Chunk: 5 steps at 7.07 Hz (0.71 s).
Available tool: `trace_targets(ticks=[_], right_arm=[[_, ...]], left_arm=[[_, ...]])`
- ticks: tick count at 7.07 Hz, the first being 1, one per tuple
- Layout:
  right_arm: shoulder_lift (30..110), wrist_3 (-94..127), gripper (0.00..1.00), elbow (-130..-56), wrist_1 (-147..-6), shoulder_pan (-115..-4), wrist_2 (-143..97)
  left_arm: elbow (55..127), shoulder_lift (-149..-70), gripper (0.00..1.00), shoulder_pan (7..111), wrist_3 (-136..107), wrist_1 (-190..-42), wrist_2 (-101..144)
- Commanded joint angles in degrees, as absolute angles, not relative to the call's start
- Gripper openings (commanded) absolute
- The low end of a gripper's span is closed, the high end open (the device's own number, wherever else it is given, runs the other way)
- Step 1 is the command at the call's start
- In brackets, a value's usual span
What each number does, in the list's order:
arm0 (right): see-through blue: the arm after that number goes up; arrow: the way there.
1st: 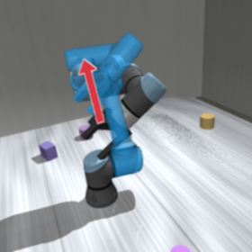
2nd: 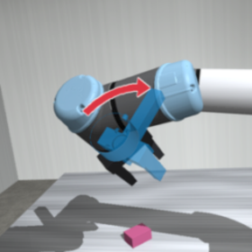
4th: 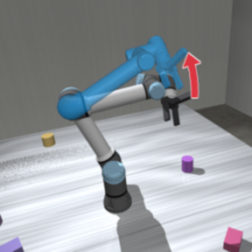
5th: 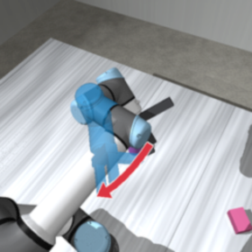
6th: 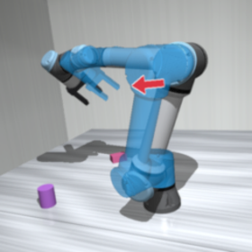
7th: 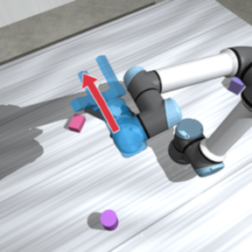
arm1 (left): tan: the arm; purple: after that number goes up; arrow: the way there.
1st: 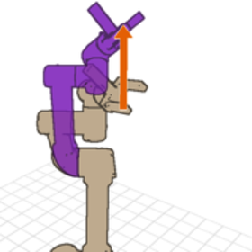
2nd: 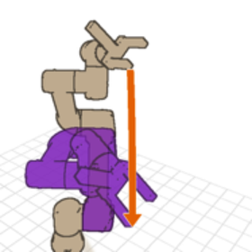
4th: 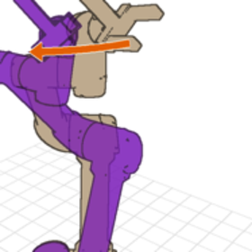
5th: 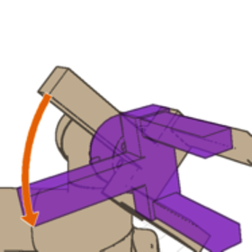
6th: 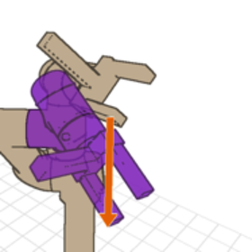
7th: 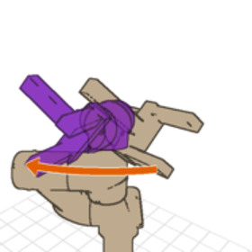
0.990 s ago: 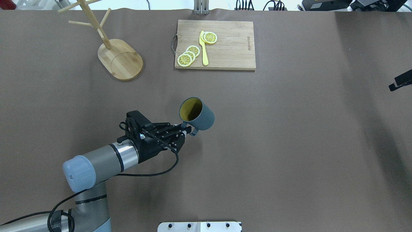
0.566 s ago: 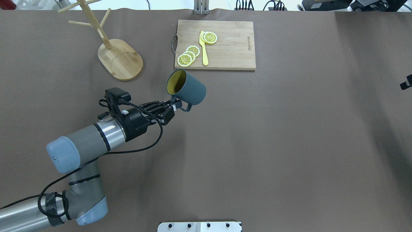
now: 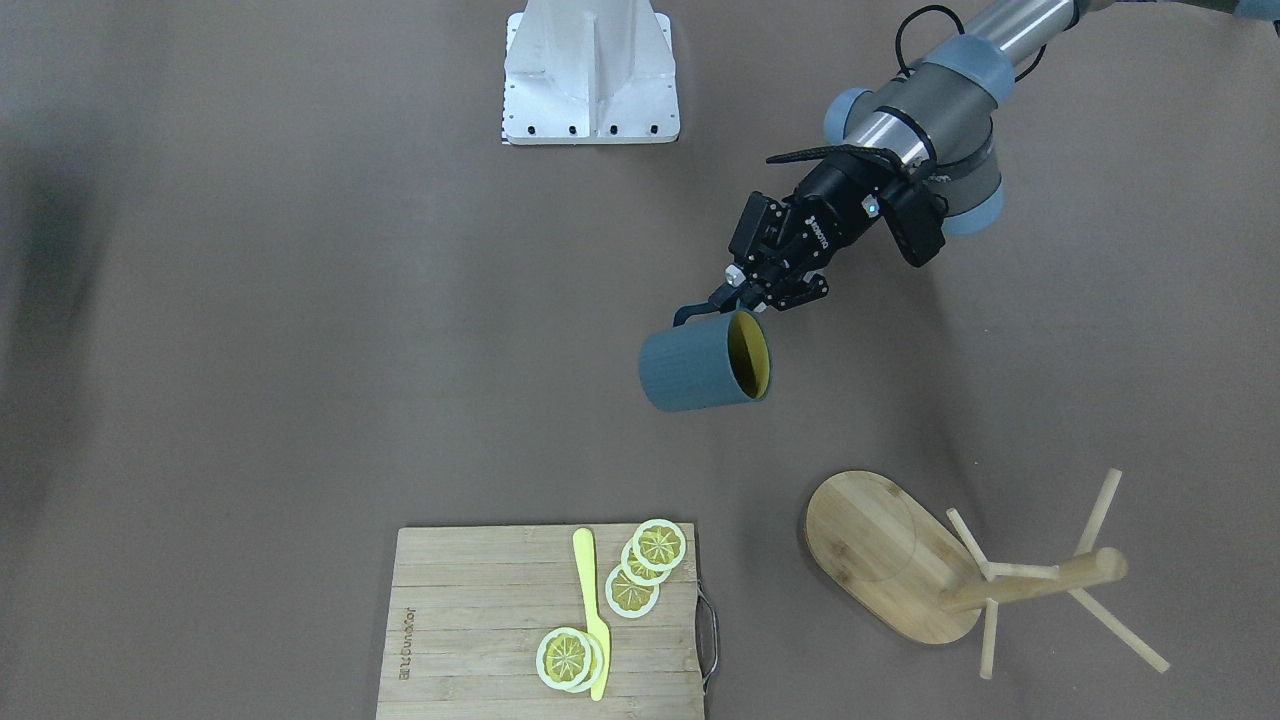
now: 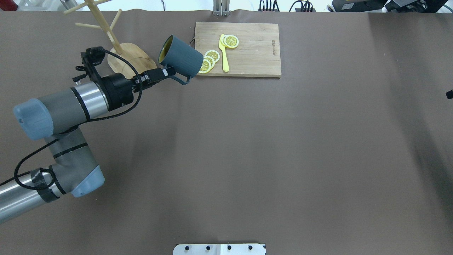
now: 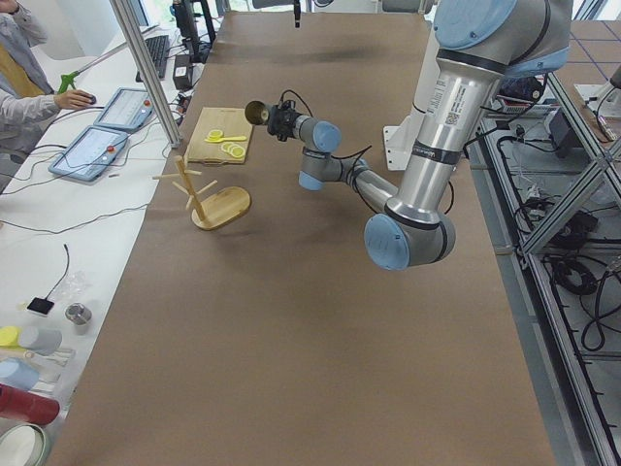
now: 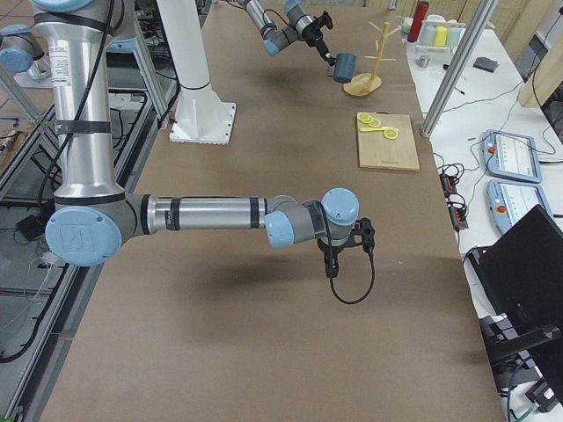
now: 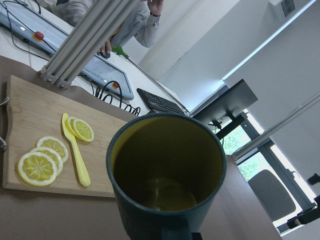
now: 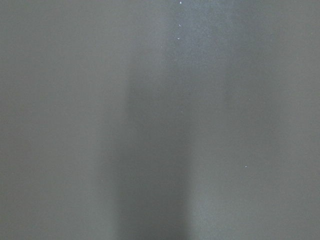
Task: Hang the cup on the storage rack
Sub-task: 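Lift the blue mug by its handle with the left gripper toward the mug tree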
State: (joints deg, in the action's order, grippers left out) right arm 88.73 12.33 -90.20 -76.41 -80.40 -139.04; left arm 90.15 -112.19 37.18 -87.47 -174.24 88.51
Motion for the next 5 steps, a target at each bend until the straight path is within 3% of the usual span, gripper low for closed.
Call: trace_targets(ticks=[1, 5], right_arm=[[88.86, 12.3, 1.0, -90.26, -76.38, -80.51, -139.04], [89.21, 12.3, 1.0, -90.35, -76.29, -80.51, -139.04]], left_arm=[[88.07, -112.41, 0.0, 41.98, -103.0, -174.55, 92.0], [80.8, -117.58, 0.0, 47.62, -117.89, -178.74, 95.1]])
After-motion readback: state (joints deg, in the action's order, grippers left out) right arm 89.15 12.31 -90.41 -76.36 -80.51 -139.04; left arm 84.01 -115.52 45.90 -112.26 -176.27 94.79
